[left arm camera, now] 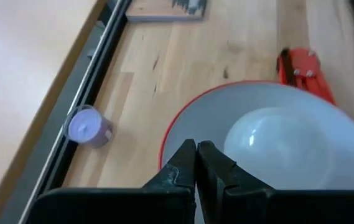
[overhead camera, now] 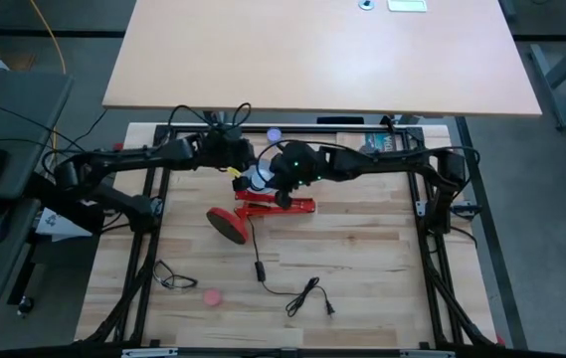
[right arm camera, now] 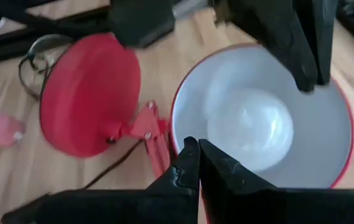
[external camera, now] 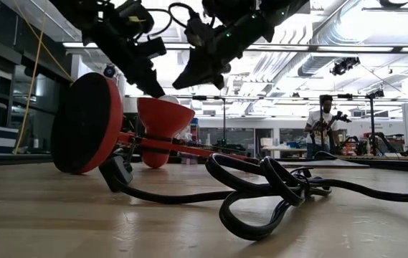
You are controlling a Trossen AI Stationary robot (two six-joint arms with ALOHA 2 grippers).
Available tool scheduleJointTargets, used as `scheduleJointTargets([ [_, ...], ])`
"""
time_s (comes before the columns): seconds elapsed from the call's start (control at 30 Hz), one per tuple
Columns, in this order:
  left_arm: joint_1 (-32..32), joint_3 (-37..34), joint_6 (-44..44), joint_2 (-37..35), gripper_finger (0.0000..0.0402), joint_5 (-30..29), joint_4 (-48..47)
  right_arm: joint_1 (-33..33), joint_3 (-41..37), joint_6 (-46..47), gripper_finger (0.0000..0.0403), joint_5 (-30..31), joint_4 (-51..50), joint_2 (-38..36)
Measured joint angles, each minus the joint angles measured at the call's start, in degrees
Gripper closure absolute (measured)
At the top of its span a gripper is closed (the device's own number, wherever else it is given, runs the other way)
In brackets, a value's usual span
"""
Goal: Screw lightbulb
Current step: Remove the lightbulb from the desk lamp
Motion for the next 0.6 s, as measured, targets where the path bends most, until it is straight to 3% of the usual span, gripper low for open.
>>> scheduleJointTargets([
  [0.17, 0.0, 0.1, 4.3, 1.1, 0.0401, -0.4, 1.5, 1.1, 0.0, 1.6, 0.0403, 2.9, 2.3, 1.9],
  [0.6, -2.0, 0.0, 8.4, 3.0, 0.0401, -3.4, 2.5, 1.4, 0.0, 5.8, 0.0403, 3.1, 7.0, 3.8],
])
